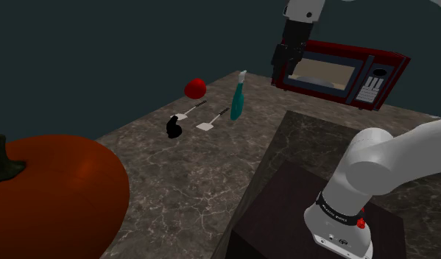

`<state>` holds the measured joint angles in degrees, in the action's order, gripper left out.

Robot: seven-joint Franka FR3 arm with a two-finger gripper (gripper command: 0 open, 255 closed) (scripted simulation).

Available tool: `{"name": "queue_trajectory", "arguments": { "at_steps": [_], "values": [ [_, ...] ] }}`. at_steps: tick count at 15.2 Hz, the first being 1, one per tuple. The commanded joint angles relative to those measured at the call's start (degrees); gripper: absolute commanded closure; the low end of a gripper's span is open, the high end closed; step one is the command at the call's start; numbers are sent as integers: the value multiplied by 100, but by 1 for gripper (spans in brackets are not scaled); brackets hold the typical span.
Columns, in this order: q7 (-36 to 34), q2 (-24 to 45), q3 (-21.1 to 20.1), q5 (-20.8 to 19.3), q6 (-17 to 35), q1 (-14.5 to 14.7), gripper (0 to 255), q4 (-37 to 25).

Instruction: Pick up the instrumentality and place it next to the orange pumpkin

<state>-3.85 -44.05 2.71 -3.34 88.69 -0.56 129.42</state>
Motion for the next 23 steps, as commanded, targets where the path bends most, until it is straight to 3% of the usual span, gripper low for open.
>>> {"name": "queue_trajectory", "arguments": {
  "at_steps": [1,11,23],
  "values": [
    [0,0,0,0,0,0,0,0],
    [-2557,1569,-798,325,1636,-520,0,111],
    [-5499,4047,-1205,8,2993,-1055,0,-899]
  ]
}}
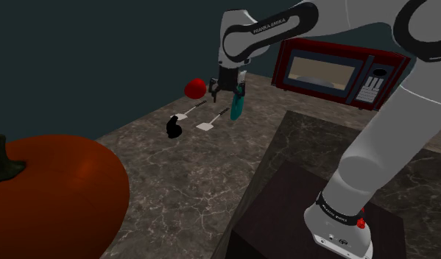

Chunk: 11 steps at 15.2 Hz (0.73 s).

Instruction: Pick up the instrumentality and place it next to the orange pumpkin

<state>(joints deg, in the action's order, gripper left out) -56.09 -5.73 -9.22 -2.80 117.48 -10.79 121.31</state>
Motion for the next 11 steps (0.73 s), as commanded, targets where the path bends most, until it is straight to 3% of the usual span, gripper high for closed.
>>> {"name": "queue_trajectory", "arguments": {
  "at_steps": [1,8,11],
  "values": [
    [-507,423,-2,-92,187,-57,0,-212],
    [-1991,1835,223,-336,549,-153,0,-1186],
    [-2150,2057,276,-364,710,-156,0,-1240]
  ]
}}
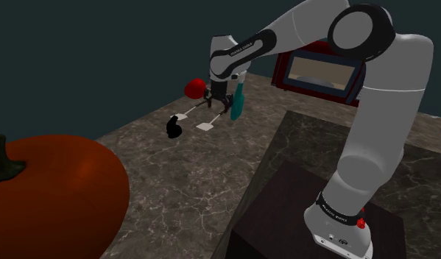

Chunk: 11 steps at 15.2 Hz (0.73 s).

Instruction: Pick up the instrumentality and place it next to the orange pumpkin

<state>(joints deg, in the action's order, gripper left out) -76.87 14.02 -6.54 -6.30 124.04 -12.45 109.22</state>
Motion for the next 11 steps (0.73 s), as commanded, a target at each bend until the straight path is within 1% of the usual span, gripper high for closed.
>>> {"name": "queue_trajectory", "arguments": {
  "at_steps": [1,6,11],
  "values": [
    [-78,119,13,-23,119,11,0,-1],
    [-105,299,32,-66,419,9,0,120],
    [-105,299,32,-66,419,9,0,120]
  ]
}}
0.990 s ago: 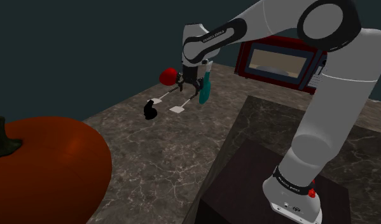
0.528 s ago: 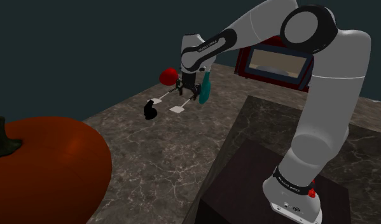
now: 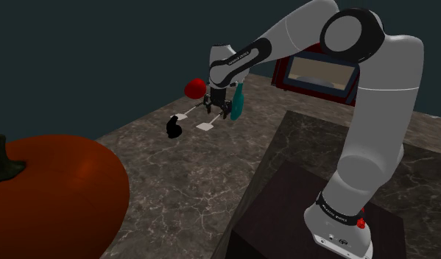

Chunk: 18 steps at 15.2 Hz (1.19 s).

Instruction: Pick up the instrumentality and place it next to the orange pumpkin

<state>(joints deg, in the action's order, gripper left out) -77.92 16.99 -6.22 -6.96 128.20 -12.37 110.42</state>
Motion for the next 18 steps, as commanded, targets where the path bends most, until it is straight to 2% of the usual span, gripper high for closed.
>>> {"name": "queue_trajectory", "arguments": {
  "at_steps": [1,2,3,12,18],
  "values": [
    [-1,1,0,0,3,0,0,1],
    [-1,1,0,0,3,0,0,1],
    [-1,1,0,0,3,0,255,1],
    [-1,1,0,0,2,0,255,1],
    [55,-221,-18,56,-395,-9,255,-178]
  ]
}}
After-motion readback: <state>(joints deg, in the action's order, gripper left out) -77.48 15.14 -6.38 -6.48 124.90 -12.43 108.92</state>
